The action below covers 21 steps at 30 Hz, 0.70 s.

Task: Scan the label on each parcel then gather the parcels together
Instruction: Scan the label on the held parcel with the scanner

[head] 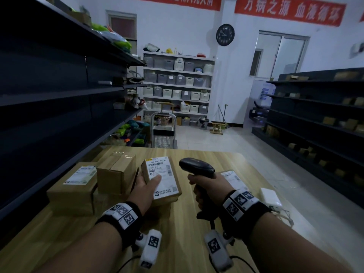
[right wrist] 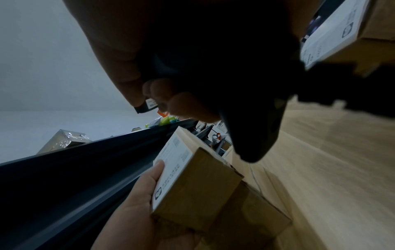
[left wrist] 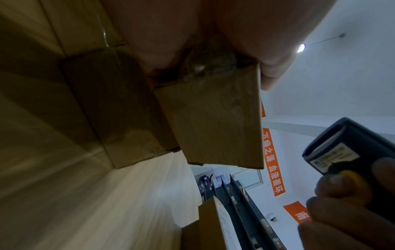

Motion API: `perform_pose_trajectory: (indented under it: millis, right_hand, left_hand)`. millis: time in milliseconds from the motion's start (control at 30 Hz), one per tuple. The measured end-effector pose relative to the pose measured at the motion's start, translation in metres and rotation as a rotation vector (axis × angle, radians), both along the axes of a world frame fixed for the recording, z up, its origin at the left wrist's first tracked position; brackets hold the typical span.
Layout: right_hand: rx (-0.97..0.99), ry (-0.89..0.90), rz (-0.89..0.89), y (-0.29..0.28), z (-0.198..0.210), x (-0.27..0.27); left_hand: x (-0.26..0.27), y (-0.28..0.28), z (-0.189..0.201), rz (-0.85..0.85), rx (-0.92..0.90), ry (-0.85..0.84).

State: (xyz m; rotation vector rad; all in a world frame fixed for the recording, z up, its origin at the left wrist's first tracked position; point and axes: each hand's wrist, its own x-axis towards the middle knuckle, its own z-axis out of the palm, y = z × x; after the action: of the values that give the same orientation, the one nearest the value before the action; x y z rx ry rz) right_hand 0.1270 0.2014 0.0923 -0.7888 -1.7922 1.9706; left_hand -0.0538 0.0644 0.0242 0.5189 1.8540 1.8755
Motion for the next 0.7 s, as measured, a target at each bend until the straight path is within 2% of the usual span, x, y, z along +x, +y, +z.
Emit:
perform_pose_trajectory:
  millis: [433,700]
  right_hand:
    - [0.051,-0.136,-0.076,-0.006,-0.008,-0.006]
    - [0.082,-0.171,-0.067,-0.014,0.006,0.001]
  left_hand:
    - [0.006,-0.005,0.006,-0.01,-0.14,0.127]
    - [-0.006,0.006,-0.017,-0.009,-0.093,0.089]
